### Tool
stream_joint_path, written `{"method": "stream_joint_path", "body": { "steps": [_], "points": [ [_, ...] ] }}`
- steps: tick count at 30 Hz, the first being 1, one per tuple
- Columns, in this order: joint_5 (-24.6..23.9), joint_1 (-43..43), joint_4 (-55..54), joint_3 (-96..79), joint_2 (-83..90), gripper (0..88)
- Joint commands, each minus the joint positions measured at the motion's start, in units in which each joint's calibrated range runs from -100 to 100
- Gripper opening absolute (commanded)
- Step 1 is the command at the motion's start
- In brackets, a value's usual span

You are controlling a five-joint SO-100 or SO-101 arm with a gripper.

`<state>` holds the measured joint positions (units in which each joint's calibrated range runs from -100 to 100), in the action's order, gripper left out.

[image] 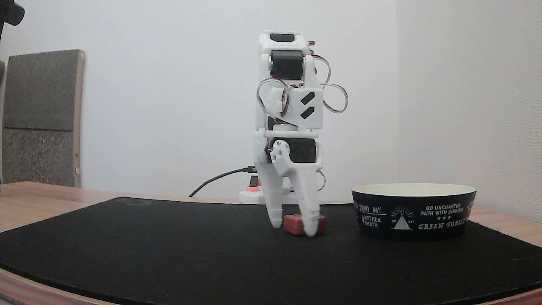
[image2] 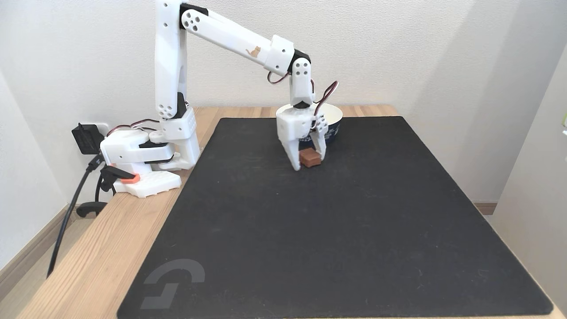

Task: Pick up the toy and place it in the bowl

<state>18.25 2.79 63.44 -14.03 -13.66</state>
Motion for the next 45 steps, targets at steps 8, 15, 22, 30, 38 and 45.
{"method": "stream_joint_path", "body": {
  "steps": [8,15,22,30,38,45],
  "points": [
    [-5.72,0.18,-4.26,3.08,2.03,2.5],
    [-10.06,4.87,-4.26,4.43,16.61,2.4],
    [-10.32,18.83,-10.35,-4.04,23.87,3.0],
    [-10.06,19.42,-24.75,-19.00,24.20,38.9],
    [-10.26,10.05,-25.00,-19.09,36.87,11.3],
    [-21.22,3.28,-24.75,-46.67,63.30,4.3]
  ]
}}
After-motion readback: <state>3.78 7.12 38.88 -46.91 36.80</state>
